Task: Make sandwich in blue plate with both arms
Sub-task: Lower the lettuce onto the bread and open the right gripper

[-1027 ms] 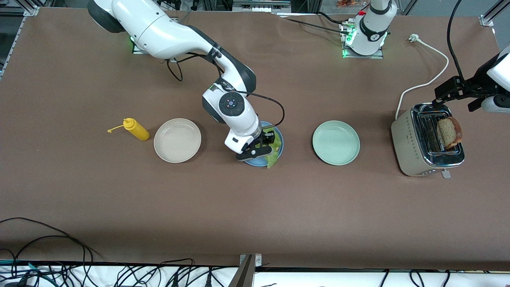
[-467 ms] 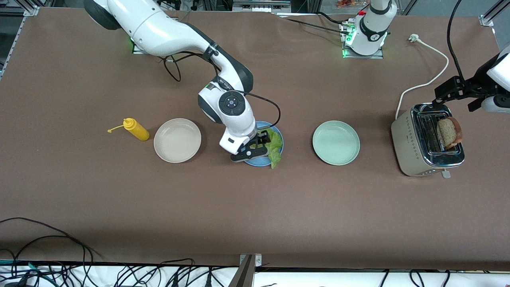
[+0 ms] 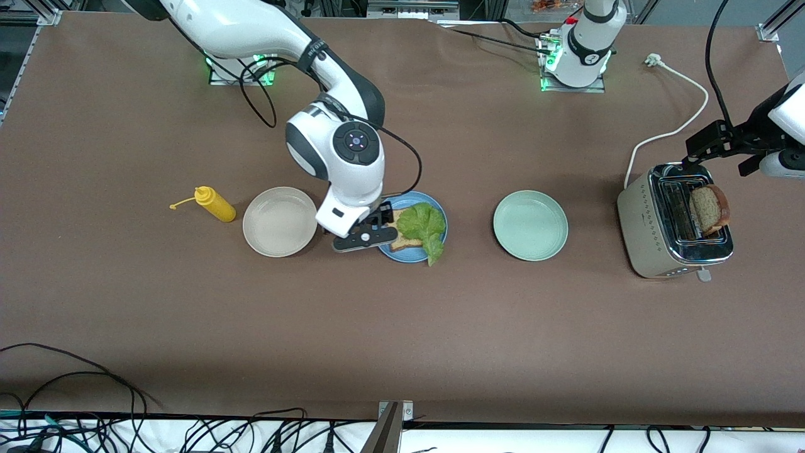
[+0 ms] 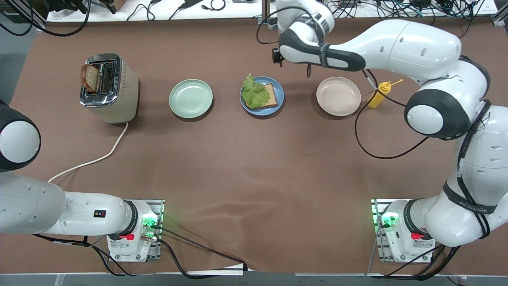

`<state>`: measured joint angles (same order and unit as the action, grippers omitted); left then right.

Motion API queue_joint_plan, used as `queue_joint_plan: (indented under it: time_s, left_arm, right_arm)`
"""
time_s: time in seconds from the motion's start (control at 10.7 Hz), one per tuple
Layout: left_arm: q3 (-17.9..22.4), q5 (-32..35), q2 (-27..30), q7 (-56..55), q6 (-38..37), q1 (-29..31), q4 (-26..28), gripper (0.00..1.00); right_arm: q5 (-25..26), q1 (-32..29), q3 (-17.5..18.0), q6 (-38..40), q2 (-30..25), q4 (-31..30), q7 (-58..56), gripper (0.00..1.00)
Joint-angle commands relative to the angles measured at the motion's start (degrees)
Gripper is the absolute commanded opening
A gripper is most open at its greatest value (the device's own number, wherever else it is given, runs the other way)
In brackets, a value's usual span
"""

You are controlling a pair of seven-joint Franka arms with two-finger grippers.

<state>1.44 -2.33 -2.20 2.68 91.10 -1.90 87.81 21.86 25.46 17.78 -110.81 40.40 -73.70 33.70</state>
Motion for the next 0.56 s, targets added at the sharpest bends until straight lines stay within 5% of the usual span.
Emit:
queue_joint_plan:
  time_s: [0.0,0.28,0.47]
  left_arm:
    - [0.1,1.0,-0.1,1.2,-1.1,0.1,-1.1,1.00]
    - [0.1,1.0,1.2,1.2,-1.0,0.5,1.3,1.00]
    - [0.0,4.2,1.3,1.3,-0.6,1.5,3.3,0.99]
  right_arm:
    - [-0.1,-2.0,-1.4,5.9,-4.8,-1.1,-9.8,1.00]
    - [-4.5,-5.3,-2.7,13.1,-9.4,-2.6,-23.6,1.00]
    - [-10.3,-6.0,-8.8,13.3,-14.9,-7.7,-34.9,1.00]
